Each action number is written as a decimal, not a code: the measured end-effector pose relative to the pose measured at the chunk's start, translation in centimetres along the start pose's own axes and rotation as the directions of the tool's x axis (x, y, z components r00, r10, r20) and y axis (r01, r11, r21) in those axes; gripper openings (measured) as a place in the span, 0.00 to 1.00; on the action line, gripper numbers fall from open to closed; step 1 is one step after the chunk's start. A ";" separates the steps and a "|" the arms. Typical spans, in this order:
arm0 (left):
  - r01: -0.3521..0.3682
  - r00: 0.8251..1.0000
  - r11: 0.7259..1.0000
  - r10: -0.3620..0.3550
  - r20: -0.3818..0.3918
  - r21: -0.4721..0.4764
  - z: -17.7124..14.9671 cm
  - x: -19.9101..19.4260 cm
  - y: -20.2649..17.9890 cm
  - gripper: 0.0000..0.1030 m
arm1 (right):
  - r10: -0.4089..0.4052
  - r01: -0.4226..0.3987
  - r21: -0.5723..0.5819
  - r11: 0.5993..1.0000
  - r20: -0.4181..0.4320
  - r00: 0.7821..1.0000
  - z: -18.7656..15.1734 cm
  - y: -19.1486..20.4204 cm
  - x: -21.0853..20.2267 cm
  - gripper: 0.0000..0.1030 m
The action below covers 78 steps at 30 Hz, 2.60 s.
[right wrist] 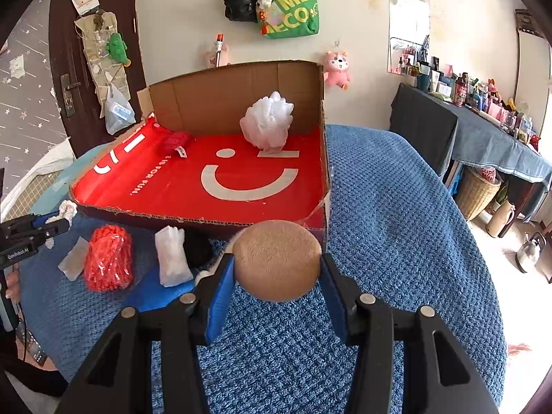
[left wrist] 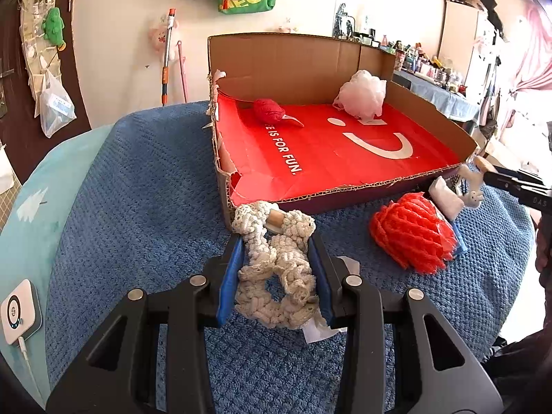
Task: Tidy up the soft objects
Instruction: 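Grasp the cream crocheted scrunchie with the left tool while the right tool grasps the tan pad, then carry the scrunchie and tan pad into the red box and lower them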
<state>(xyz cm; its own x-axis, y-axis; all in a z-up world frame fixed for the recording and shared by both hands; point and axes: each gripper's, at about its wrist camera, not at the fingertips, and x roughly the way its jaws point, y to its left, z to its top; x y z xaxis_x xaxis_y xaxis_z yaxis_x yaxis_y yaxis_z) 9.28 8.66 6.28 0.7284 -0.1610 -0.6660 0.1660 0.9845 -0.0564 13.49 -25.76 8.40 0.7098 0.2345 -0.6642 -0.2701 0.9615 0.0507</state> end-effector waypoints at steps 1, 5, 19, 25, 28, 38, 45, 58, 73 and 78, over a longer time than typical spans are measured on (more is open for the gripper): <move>0.000 1.000 1.000 0.000 -0.001 0.000 0.0 0.0 0.0 0.35 | 0.005 -0.005 0.004 1.000 0.005 1.000 0.0 -0.1 -0.2 0.51; 0.004 1.000 1.000 -0.004 -0.010 0.014 -0.4 0.1 -0.3 0.35 | -0.010 0.010 0.004 1.000 -0.003 1.000 -0.5 -0.5 -0.6 0.51; -0.073 0.995 0.997 0.070 -0.074 -0.032 -2.7 1.5 1.7 0.62 | -0.065 0.070 0.041 0.997 -0.121 0.990 -4.6 -2.5 1.3 0.71; -0.062 0.995 0.997 0.059 -0.077 -0.046 -3.0 1.7 2.1 0.62 | -0.108 0.110 0.015 0.994 -0.107 0.988 -4.6 -2.8 1.2 0.75; -0.049 0.996 0.997 0.045 -0.074 -0.052 -2.9 1.7 2.2 0.61 | -0.110 0.112 0.010 0.994 -0.103 0.989 -4.5 -3.2 1.2 0.60; -0.007 0.998 0.999 0.005 -0.056 -0.032 -2.4 1.0 1.7 0.35 | -0.046 0.049 0.051 0.997 -0.058 0.997 -4.1 -4.2 -0.2 0.50; 0.032 1.000 0.999 -0.032 0.001 -0.016 -0.7 -0.7 0.8 0.35 | 0.018 -0.018 0.034 0.999 -0.008 1.000 -2.6 -2.4 -1.3 0.50; 0.194 0.980 0.975 -0.188 -0.059 0.109 13.7 6.5 -3.5 0.35 | 0.236 -0.229 -0.160 0.960 0.026 0.971 13.0 5.0 4.6 0.51; 0.189 0.960 0.970 -0.150 -0.237 0.154 21.2 19.2 -4.1 0.35 | 0.174 -0.230 -0.241 0.943 -0.232 0.957 17.4 7.1 17.2 0.51; 0.170 0.953 0.976 -0.128 -0.274 0.135 21.1 21.5 -4.0 0.35 | 0.138 -0.216 -0.268 0.939 -0.282 0.949 17.0 7.8 19.8 0.51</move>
<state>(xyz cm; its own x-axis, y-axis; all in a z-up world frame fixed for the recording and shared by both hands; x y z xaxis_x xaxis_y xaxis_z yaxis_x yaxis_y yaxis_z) 38.31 -0.19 7.93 0.4911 -0.2601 -0.8314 0.3752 0.9245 -0.0676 36.50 -11.16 8.34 0.4530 0.3150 -0.8340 -0.5814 0.8136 -0.0085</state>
